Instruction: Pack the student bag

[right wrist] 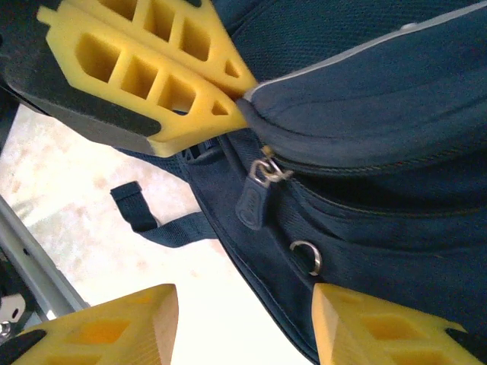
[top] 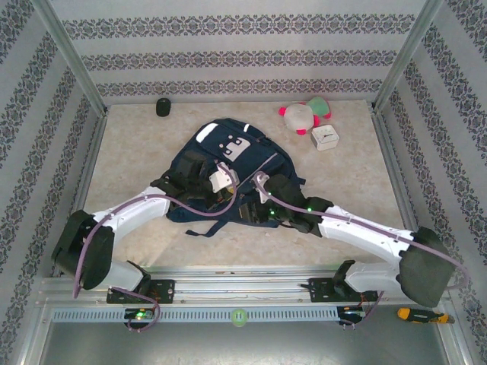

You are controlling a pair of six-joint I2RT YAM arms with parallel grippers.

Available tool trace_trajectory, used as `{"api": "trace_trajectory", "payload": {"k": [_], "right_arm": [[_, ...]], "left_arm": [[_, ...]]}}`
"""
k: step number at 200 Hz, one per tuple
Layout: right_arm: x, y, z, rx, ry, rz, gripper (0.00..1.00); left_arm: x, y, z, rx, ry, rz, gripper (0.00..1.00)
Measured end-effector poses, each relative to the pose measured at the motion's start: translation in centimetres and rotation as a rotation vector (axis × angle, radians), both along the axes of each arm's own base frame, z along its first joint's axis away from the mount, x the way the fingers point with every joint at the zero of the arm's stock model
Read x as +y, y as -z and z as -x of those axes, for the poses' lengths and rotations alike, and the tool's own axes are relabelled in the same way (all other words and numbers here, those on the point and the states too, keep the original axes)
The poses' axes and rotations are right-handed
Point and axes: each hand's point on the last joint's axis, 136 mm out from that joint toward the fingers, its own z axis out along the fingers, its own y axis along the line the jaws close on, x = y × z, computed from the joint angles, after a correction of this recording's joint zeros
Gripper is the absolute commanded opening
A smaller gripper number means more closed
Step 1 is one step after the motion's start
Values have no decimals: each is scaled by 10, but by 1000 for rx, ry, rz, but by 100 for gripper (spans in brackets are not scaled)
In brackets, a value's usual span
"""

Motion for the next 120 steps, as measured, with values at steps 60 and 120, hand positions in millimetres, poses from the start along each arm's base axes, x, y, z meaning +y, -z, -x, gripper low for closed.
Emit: {"api": "trace_trajectory", "payload": {"k": [60, 120], "right_arm": [[-5, -5, -29, -30, 183, 28, 48], [-12, 12, -45, -32, 350, 125, 34]], "left_arm": [[-10, -2, -3, 102, -26, 57, 0], [-14, -3, -3, 213, -83, 110, 0]]}}
